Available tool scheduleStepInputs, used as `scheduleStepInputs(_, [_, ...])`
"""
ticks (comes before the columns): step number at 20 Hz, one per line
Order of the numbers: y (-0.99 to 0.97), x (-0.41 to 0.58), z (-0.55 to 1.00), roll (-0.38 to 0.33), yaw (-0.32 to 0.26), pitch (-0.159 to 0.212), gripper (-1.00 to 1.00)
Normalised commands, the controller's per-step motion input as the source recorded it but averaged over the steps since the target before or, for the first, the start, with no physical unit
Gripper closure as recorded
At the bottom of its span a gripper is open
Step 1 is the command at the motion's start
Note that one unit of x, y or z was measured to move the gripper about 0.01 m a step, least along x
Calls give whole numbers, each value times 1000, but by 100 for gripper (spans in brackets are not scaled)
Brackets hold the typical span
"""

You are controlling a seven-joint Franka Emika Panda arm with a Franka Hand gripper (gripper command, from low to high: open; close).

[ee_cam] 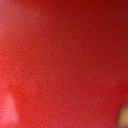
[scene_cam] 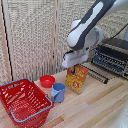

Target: Carefully direct your gripping tool toward the mac and cheese carton. Clutch the mac and cheese carton gently but firmly in your gripping tool. Slide your gripping tool, with the carton in hand, above the container. Loosen your grip, letting the carton of mac and cheese effortlessly fall into the container.

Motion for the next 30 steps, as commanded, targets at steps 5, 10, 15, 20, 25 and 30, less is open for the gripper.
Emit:
scheduleStepInputs(5, [231,248,903,0,-61,53,100])
scheduleStepInputs(10, [455,550,858,10,0,84,100])
scheduleStepInputs(15, [591,566,861,46,0,105,100])
scheduleStepInputs(20, [741,377,779,83,0,87,100])
scheduleStepInputs(25, [845,201,630,67,1,88,100])
scheduleStepInputs(30, [890,151,482,56,12,118,100])
